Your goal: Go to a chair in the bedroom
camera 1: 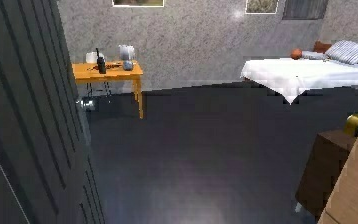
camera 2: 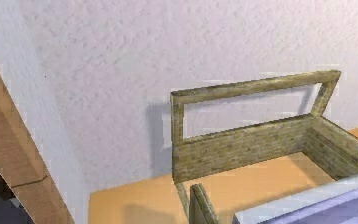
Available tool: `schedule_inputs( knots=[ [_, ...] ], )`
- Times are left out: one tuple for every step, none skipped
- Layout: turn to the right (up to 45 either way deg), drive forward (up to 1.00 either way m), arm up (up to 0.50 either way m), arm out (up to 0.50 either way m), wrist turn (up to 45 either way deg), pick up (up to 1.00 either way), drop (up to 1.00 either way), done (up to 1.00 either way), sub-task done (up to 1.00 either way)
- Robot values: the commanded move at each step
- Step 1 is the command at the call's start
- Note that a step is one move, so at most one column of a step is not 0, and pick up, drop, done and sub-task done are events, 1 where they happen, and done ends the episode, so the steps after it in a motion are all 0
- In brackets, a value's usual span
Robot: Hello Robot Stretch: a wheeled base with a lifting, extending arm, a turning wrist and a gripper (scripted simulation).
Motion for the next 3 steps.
schedule_inputs(
  knots=[
    [0.0, 1.00, 0.00, 0.00, 0.0, 0.00, 0.00, 0.00, 0.00],
    [-3.0, 0.00, 0.00, 0.00, 0.0, 0.00, 0.00, 0.00, 0.00],
    [0.0, 1.00, 0.00, 0.00, 0.0, 0.00, 0.00, 0.00, 0.00]
  ],
)
